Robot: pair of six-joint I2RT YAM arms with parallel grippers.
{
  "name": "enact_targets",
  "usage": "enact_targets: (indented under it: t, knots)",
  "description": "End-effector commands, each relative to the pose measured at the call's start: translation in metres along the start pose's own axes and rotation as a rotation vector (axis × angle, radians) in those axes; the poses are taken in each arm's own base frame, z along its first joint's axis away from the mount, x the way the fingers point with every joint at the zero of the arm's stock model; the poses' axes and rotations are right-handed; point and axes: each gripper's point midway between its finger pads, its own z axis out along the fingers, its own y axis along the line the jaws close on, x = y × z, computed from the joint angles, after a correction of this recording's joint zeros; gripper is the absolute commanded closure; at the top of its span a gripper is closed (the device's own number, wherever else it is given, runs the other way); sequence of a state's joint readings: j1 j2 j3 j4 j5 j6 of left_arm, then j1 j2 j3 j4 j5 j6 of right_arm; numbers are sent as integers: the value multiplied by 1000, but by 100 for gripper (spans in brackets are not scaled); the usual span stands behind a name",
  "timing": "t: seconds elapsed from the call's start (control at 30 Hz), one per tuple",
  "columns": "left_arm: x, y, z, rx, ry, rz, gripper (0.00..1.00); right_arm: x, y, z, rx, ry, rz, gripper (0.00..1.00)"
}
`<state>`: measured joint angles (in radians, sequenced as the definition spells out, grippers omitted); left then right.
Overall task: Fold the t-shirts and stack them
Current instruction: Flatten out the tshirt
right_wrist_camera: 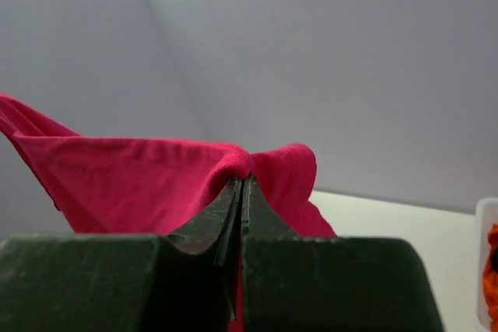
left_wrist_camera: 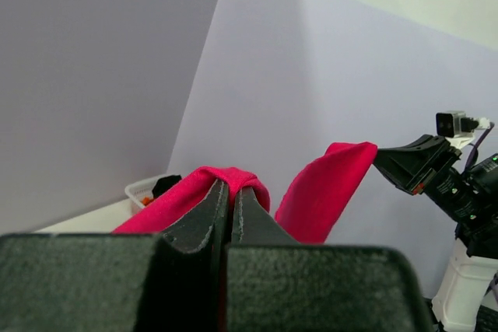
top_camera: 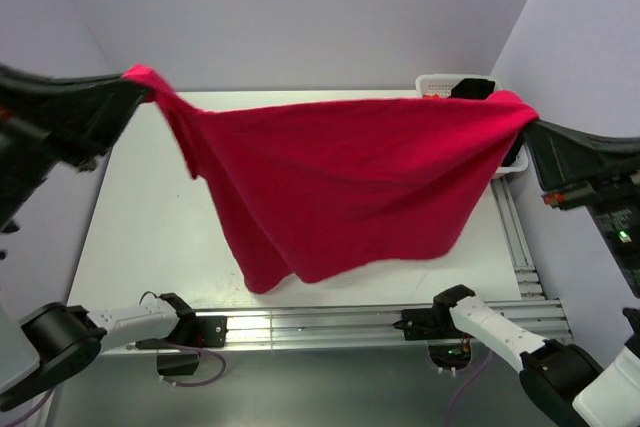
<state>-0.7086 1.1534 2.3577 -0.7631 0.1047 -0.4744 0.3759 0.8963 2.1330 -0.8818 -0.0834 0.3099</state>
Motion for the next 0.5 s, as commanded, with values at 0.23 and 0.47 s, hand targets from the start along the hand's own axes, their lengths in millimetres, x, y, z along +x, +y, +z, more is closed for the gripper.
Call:
enact_targets:
  t: [0.23, 0.47]
  knots:
    - [-71, -51, -78, 132, -217, -31, 100, -53, 19, -47, -56, -215, -14, 100]
    - [-32, 4, -33, -60, -142, 43, 100, -25, -14, -8, 73, -151, -62, 100]
